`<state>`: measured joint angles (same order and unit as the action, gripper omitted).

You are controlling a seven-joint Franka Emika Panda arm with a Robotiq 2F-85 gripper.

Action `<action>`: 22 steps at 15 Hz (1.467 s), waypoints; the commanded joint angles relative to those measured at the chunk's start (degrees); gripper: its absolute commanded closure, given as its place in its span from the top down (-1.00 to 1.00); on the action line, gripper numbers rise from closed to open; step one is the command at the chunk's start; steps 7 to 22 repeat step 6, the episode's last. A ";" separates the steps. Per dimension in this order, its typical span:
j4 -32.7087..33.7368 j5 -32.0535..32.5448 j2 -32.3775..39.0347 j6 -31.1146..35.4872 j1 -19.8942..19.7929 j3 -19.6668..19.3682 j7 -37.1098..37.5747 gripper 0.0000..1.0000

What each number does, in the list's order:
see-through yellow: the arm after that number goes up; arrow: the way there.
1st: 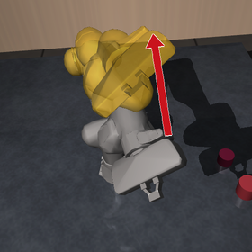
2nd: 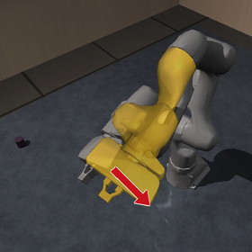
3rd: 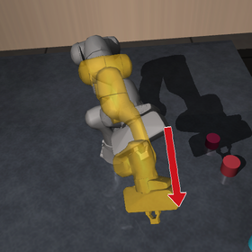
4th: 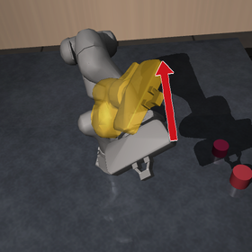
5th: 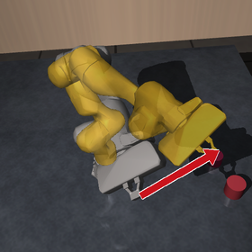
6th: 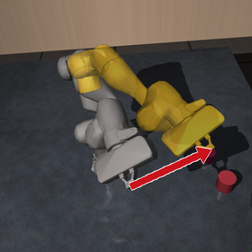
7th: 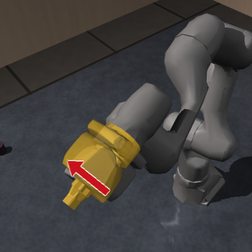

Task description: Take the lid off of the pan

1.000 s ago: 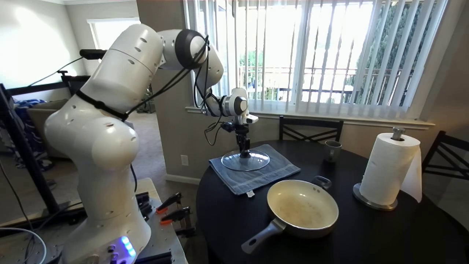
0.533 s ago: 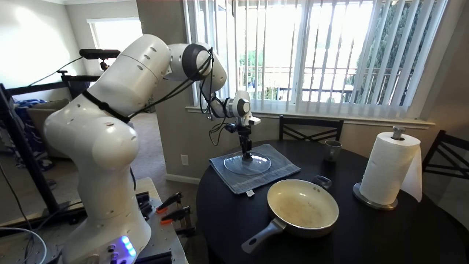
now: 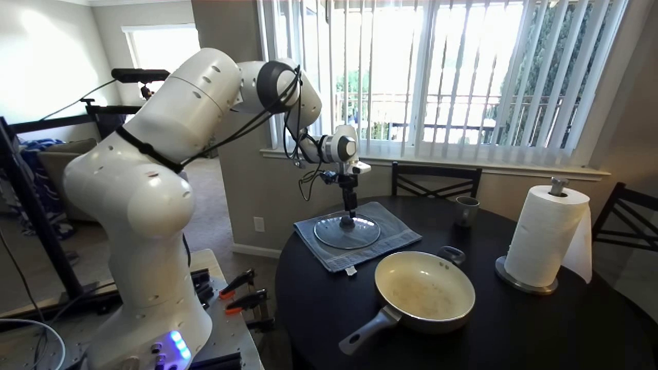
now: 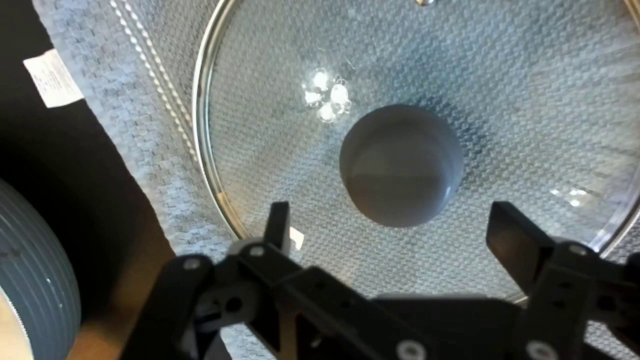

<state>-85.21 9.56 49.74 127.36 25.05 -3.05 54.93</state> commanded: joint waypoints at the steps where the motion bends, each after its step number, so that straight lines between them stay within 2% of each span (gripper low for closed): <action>1: 0.12 0.23 0.11 -0.23 -0.40 0.31 0.25 1.00; 22: -0.13 0.18 -0.04 -0.22 -0.51 0.29 0.28 1.00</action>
